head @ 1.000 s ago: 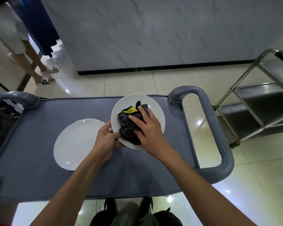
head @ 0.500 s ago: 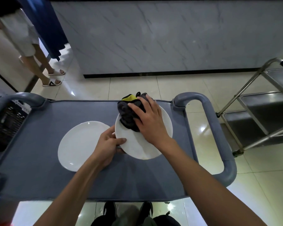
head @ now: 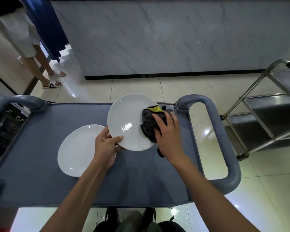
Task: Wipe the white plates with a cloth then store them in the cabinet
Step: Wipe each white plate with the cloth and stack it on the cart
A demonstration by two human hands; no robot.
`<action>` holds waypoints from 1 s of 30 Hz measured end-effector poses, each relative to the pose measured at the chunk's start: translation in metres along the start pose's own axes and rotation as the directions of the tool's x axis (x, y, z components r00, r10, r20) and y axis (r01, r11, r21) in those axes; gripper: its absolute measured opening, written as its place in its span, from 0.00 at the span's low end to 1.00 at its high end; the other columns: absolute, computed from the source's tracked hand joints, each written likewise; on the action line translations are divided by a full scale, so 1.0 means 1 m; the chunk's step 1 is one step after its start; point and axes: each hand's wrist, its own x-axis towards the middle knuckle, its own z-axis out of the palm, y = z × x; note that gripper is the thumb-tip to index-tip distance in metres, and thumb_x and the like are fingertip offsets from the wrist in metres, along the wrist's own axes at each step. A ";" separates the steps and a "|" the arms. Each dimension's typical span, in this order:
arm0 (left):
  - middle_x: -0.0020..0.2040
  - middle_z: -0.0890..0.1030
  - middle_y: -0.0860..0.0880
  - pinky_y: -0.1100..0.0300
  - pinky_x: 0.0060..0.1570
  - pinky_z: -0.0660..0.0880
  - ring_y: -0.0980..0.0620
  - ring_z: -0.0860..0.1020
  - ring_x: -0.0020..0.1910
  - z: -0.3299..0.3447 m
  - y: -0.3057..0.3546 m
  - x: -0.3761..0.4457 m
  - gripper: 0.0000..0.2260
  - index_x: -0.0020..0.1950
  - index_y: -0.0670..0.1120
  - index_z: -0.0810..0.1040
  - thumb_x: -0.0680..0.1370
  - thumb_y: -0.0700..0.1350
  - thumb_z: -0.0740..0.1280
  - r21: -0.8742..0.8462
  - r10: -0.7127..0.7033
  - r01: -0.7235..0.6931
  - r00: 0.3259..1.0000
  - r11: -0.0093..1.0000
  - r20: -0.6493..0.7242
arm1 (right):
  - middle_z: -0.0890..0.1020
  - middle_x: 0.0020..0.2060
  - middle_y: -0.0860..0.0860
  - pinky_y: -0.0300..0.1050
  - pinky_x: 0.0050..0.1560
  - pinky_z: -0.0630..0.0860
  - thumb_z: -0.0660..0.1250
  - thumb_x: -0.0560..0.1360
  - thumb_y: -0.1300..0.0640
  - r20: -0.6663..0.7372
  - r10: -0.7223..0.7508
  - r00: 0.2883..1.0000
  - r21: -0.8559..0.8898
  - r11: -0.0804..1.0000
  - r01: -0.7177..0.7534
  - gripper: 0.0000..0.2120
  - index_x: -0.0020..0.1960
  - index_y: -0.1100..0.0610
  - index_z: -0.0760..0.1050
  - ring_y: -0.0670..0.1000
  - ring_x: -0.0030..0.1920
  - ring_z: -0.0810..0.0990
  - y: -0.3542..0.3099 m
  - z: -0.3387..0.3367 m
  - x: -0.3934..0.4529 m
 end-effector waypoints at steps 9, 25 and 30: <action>0.52 0.86 0.43 0.54 0.37 0.81 0.44 0.85 0.45 0.013 0.004 0.000 0.17 0.63 0.45 0.80 0.78 0.31 0.66 -0.011 0.064 -0.065 0.998 0.998 -0.023 | 0.69 0.74 0.57 0.61 0.72 0.66 0.65 0.80 0.56 0.040 -0.074 0.996 0.120 0.990 0.069 0.23 0.74 0.49 0.70 0.62 0.77 0.59 -0.040 0.026 -0.044; 0.47 0.86 0.47 0.50 0.37 0.82 0.43 0.84 0.45 -0.008 0.016 0.001 0.14 0.56 0.47 0.82 0.77 0.30 0.67 0.117 0.042 -0.039 0.999 0.992 -0.021 | 0.66 0.76 0.58 0.62 0.74 0.63 0.65 0.80 0.61 -0.050 -0.107 0.993 -0.025 0.994 0.106 0.23 0.74 0.53 0.71 0.64 0.78 0.58 -0.005 0.002 0.003; 0.49 0.86 0.42 0.51 0.36 0.81 0.41 0.84 0.43 -0.004 0.010 -0.003 0.16 0.58 0.44 0.81 0.75 0.28 0.67 0.141 -0.015 0.007 0.999 0.990 0.052 | 0.63 0.77 0.56 0.61 0.75 0.59 0.64 0.81 0.58 -0.078 -0.117 0.990 -0.064 0.992 0.112 0.24 0.76 0.49 0.68 0.62 0.78 0.55 -0.015 0.000 0.033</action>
